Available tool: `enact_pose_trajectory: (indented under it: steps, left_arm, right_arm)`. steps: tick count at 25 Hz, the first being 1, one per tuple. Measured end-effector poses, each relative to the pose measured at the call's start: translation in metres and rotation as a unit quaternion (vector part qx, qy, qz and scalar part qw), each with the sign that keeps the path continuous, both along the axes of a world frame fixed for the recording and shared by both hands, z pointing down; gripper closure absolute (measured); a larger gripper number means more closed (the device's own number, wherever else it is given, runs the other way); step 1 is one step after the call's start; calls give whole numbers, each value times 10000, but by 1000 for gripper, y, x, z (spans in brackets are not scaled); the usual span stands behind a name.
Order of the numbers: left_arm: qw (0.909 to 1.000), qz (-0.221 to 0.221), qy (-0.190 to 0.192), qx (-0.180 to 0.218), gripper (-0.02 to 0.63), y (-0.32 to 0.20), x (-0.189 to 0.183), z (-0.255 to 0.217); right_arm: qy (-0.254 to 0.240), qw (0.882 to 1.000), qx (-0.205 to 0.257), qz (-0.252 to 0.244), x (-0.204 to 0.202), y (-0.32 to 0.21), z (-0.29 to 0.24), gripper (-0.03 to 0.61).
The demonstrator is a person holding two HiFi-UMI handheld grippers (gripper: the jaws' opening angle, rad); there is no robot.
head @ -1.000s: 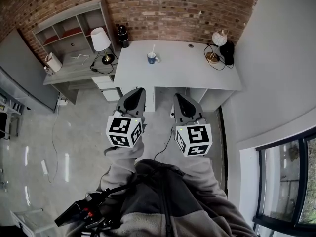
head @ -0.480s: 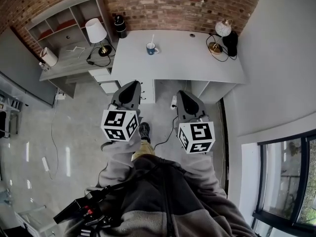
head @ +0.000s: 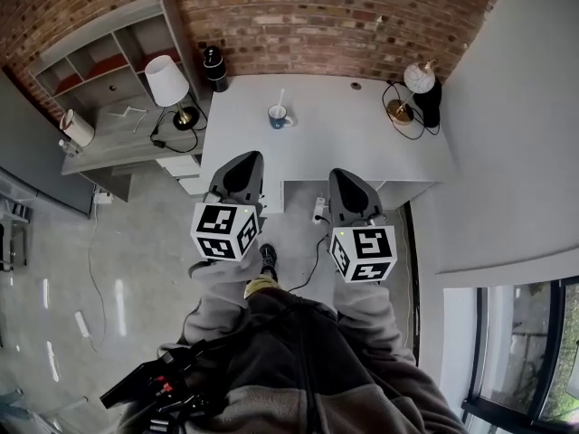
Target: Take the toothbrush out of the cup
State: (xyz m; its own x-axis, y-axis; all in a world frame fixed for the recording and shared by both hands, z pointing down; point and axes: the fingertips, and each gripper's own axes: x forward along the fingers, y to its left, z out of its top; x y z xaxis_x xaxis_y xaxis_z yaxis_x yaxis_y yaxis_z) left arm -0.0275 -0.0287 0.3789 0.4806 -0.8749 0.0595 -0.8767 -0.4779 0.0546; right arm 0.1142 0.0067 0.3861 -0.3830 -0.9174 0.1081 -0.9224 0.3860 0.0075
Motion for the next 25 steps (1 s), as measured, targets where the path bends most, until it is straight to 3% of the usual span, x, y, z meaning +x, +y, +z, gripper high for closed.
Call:
enact_pose_trajectory:
  steps: [15, 25]
  left_arm:
    - [9984, 192, 149, -517, 609, -199, -58, 19]
    - [9949, 387, 240, -897, 609, -253, -71, 44]
  right_arm:
    - [90, 9989, -433, 156, -60, -207, 9, 578]
    - [223, 9964, -789, 237, -79, -253, 30, 577]
